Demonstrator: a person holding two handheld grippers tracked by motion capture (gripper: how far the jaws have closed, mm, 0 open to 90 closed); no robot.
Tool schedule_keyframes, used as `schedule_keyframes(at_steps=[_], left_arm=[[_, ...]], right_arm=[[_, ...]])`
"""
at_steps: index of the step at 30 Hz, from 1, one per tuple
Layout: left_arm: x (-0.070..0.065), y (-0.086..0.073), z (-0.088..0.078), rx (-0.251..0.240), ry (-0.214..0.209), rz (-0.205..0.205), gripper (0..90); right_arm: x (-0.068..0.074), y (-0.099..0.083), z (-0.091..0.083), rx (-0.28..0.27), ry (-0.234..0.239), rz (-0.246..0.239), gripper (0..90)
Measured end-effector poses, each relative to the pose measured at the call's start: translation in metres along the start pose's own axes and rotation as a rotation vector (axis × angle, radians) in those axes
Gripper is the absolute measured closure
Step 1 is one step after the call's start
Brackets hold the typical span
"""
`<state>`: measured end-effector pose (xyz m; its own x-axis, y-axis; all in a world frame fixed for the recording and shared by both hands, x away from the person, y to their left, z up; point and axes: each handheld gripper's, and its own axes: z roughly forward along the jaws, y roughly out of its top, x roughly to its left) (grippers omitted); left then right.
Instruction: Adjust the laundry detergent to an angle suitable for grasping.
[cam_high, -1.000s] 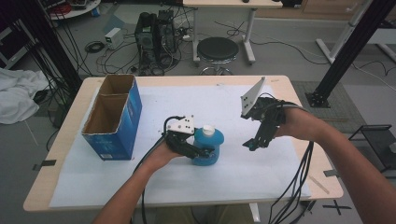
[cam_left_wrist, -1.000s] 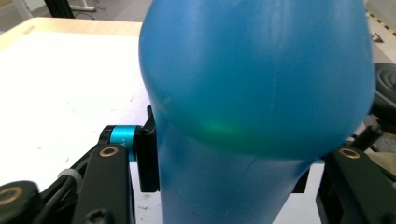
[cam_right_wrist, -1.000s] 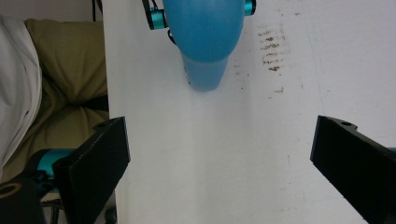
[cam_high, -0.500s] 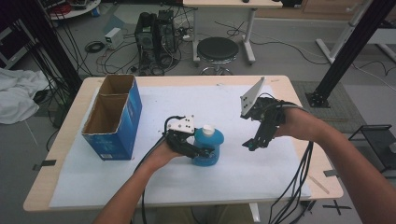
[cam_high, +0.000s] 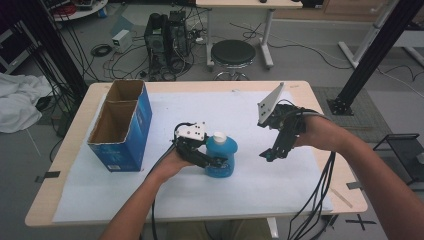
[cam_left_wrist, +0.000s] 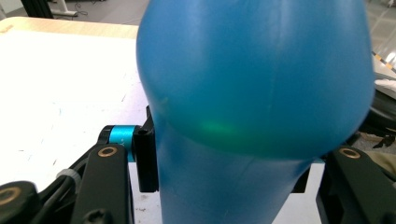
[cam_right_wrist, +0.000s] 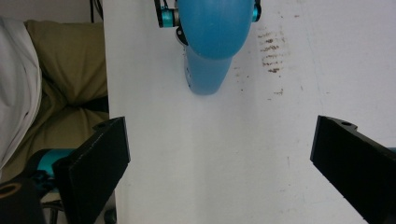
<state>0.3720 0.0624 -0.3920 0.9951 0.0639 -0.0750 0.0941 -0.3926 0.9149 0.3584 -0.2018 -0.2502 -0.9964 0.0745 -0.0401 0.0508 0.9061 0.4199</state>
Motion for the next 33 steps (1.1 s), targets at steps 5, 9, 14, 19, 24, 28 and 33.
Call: schedule_keyframes(at_steps=[5, 9, 14, 19, 24, 28, 33], left_arm=[[0.0012, -0.0008, 0.0, -0.009, -0.003, -0.005, 44.0], [0.0017, -0.0007, -0.0004, -0.001, -0.002, -0.001, 43.4], [0.0006, -0.0012, 0.0005, 0.002, 0.002, -0.016, 40.2], [0.0012, -0.0028, -0.0016, 0.006, 0.002, -0.032, 35.5], [0.0007, -0.0025, -0.0038, -0.001, 0.009, -0.039, 32.6], [0.0006, -0.0022, -0.0047, 0.0, 0.015, -0.039, 29.5], [0.0001, -0.0021, -0.0063, -0.005, 0.019, -0.044, 29.5]], right_arm=[[-0.0005, 0.0002, 0.0005, 0.0, 0.001, 0.001, 3.6], [-0.0007, 0.0007, 0.0015, -0.002, 0.0, 0.0, 3.7], [-0.0003, 0.0005, 0.0011, 0.0, 0.0, 0.002, 3.6], [-0.0002, -0.0005, 0.0006, -0.003, -0.001, -0.002, 3.7], [0.0003, 0.0005, 0.0009, -0.001, 0.0, -0.001, 3.6], [0.0007, 0.0015, 0.0016, -0.001, 0.0, -0.002, 3.6], [0.0011, 0.0009, 0.0007, 0.0, -0.001, 0.001, 3.6]])
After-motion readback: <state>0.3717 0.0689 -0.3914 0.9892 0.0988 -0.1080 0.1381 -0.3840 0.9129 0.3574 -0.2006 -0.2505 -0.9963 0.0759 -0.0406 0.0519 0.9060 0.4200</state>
